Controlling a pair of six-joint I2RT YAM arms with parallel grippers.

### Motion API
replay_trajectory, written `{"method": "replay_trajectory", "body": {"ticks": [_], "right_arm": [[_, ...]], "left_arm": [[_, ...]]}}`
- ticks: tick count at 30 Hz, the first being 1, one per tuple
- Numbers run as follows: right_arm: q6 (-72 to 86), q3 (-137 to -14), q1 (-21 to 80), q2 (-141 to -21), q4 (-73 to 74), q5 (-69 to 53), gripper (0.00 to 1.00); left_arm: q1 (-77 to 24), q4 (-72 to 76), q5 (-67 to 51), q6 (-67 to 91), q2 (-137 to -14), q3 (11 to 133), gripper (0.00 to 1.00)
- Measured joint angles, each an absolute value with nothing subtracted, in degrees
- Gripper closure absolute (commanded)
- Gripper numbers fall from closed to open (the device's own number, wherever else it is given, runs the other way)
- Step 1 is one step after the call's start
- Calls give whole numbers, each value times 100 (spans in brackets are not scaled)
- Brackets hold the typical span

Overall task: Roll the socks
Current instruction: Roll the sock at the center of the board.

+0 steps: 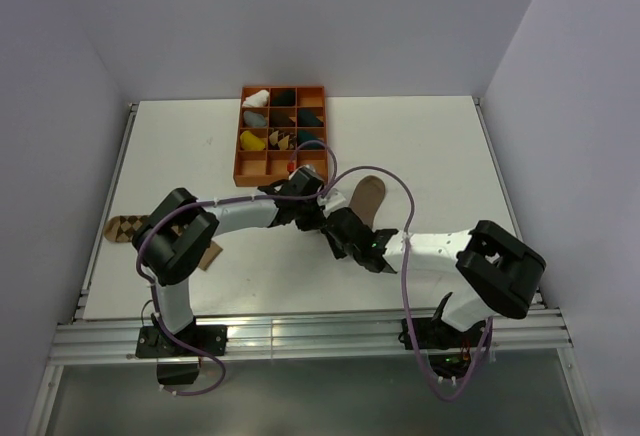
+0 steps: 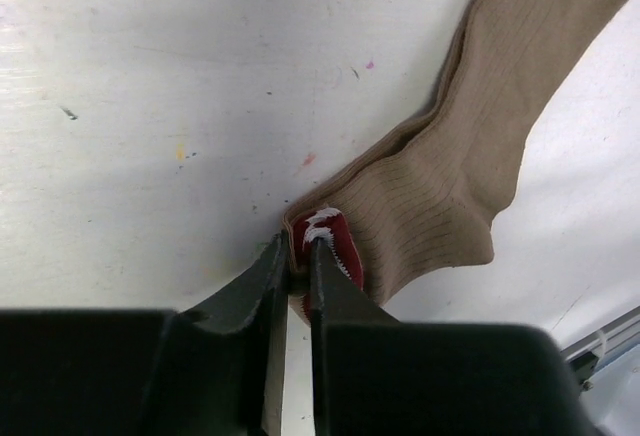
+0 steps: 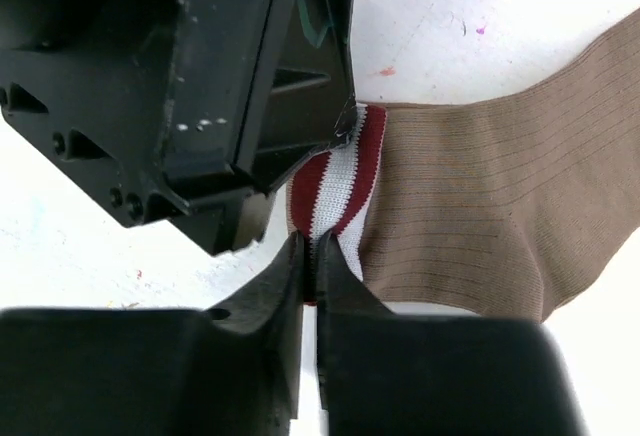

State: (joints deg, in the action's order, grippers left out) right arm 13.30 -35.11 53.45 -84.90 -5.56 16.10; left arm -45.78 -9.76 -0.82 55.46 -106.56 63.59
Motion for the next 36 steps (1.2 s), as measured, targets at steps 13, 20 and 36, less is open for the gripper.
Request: {"method": "replay_trajectory", "body": {"ticks": [13,20,36], "right_arm": [[2370,-2842,3741,-8167,-1557,-596,100],[3229,-2480,2563,-8619,-2626,-2486,100],[4805,-2200,1361,-10208,-4853,-4821,100]], "left_arm": [[-4244,-639,-56,5867,-9826,5524,28],[-4244,-252,-121,5946,-9791,5367,28],[-4370,89,-213,5935,-10276,5638,31]]}}
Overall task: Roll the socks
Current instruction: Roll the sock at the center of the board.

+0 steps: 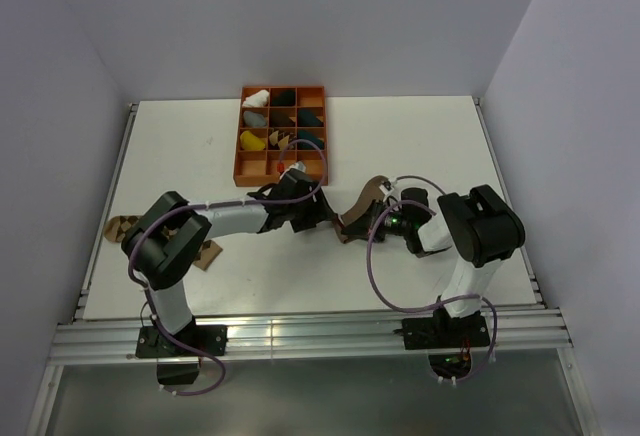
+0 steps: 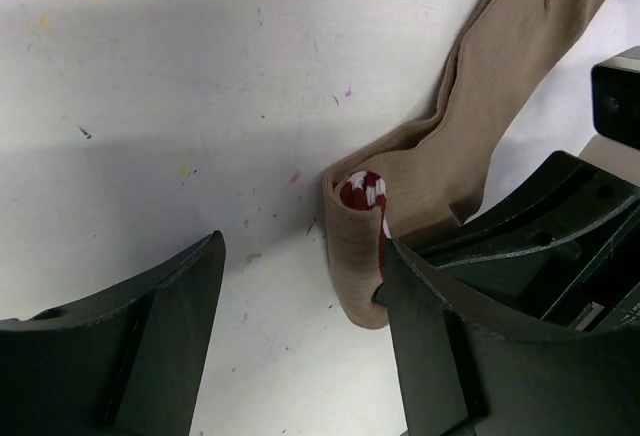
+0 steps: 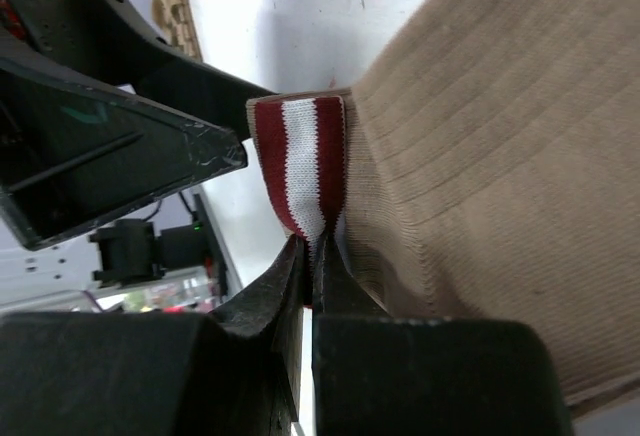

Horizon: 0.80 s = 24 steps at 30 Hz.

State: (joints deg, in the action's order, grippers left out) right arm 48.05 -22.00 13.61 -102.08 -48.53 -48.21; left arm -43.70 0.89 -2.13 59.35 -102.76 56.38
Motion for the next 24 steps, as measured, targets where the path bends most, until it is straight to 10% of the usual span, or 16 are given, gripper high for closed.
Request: {"method": "replay_trajectory", "body": {"ticks": [24], "right_arm": [[4779,-2388,943,-10545,-4517,-5277,100]], "left_arm": [[-4484,187,-331,5920,-10980,6333,50]]}}
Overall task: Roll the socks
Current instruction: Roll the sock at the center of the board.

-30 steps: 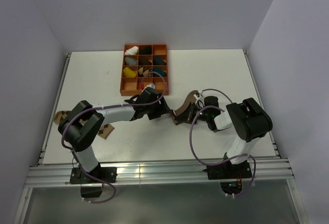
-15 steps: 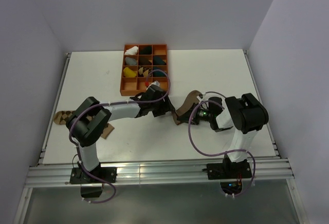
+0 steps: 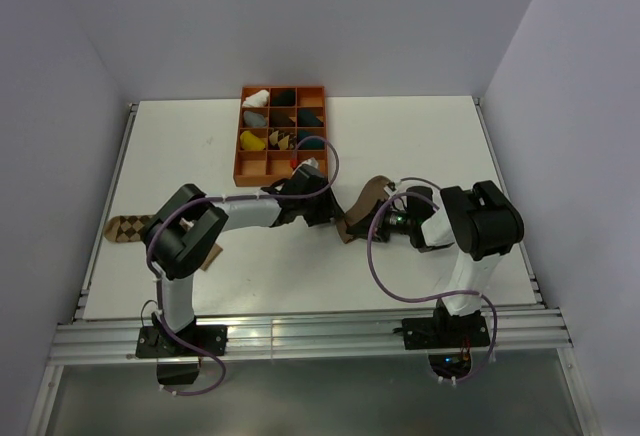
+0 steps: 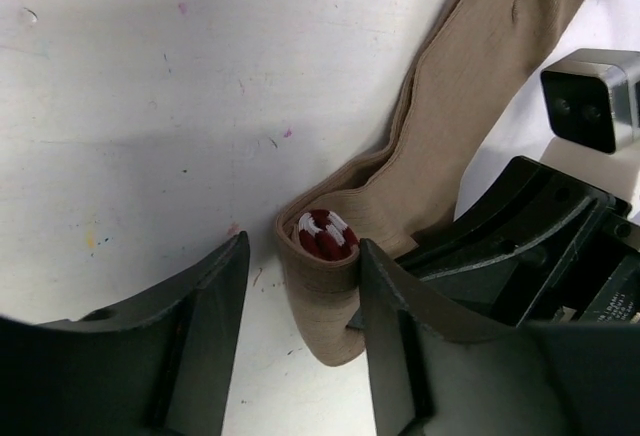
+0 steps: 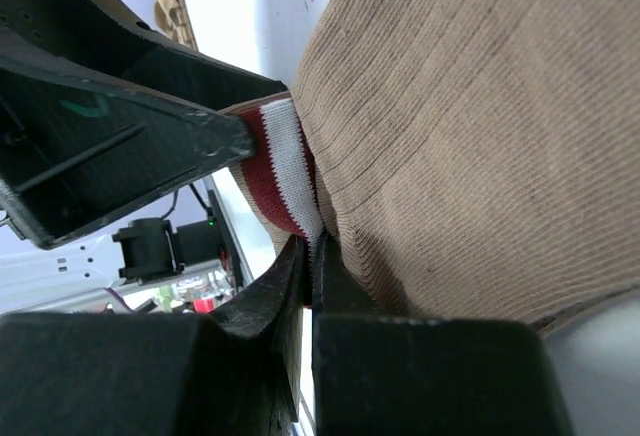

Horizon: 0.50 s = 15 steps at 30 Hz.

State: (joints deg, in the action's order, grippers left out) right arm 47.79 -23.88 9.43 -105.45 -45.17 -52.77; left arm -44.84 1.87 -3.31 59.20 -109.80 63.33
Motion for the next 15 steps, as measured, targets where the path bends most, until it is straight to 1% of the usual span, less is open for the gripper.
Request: {"method": "replay_trajectory", "body": {"ticks": [2,3,5,7,8,10,12,13,14,15], "right_arm": [[4683,-2443,943,-10497,-4324,-5266,100],[4630,-2467,943,-10460,-4226,-5251,100],[4510,-2517,943,-10357,-3972,-5183,100],[4353,-2576,958,-10217,-3649,-5070,99],[4278,-2615,972,-10151,-3498,-5013,99],[4106,-2711,1037,-10005,-3127,-4869,97],[3951,-2810,1151,-9867,-2792,-4681,93],[3870,-2858,1208,-9797,-2637,-4580,89],[3800,-2897,1269,-9723,-2484,-4471,86],[3721,-2928,1334,-9642,-2349,-4344,83]], "left_arm": [[-4488,180,-329,5916,-11019,6355,53],[-4493,191,-333,5922,-11039,6359,57],[-4499,189,-333,5922,-11052,6368,62],[-4510,187,-336,5922,-11054,6368,68],[-4519,191,-336,5922,-11054,6368,74],[-4532,187,-333,5920,-11054,6366,78],[-4532,185,-325,5924,-11054,6366,86],[-4532,180,-318,5922,-11054,6366,87],[-4532,172,-316,5920,-11054,6364,91],[-4532,167,-314,5918,-11054,6364,92]]}}
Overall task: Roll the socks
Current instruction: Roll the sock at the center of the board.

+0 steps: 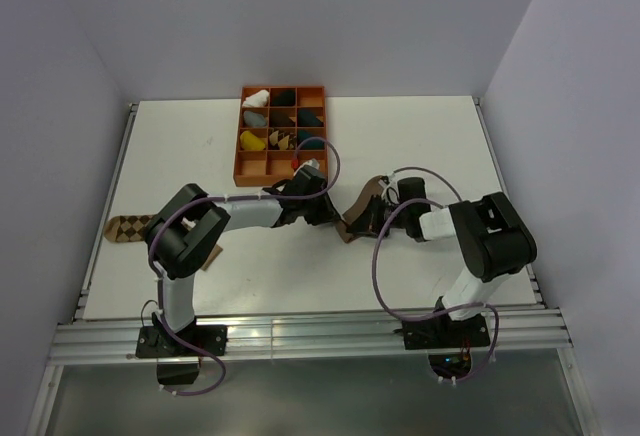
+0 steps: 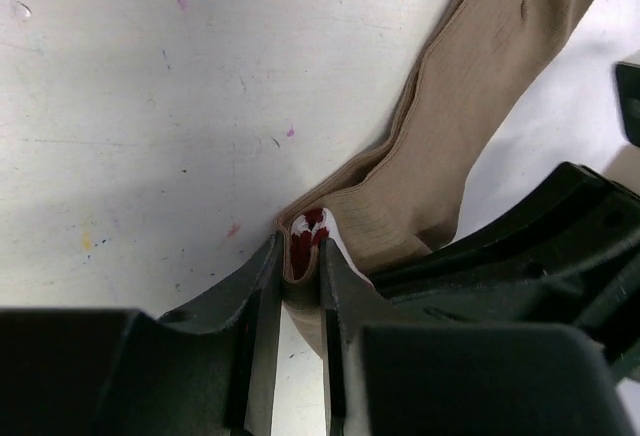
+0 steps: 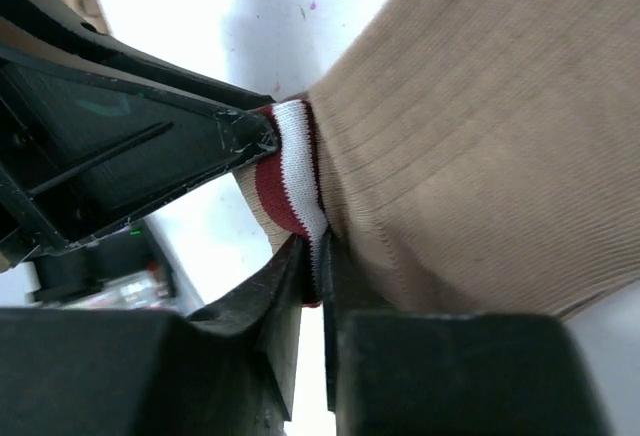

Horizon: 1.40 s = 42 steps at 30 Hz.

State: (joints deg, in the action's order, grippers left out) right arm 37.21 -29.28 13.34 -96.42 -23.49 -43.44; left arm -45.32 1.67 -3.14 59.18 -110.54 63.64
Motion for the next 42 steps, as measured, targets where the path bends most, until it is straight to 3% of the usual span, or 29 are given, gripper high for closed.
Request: {"method": "replay_trajectory", "body": {"ticks": [1,4,12,17,28,42], "right_arm": [[3647,-2945,1391,-9566,-2250,-4237,75],[3354,-2971,1647,-9139,-1828,-3667,65],[2432,-3002,2530,-7363,-882,-1935,52],[1907,-3116,3260,-7002,-661,-1107,51],[1313,-3288,4434,-7531,-370,257,51],[1636,-3833,4976,-8530,-16,1588,55]], "left_arm": [[-4532,156,-314,5918,-11054,6364,92],[-4534,130,-314,5898,-11054,6364,94],[-4569,-51,-318,5699,-11054,6440,94],[-4598,-314,-320,5555,-11054,6565,94],[-4617,-572,-322,5406,-11054,6670,94],[-4554,-683,-436,5406,-11052,6689,94]]}}
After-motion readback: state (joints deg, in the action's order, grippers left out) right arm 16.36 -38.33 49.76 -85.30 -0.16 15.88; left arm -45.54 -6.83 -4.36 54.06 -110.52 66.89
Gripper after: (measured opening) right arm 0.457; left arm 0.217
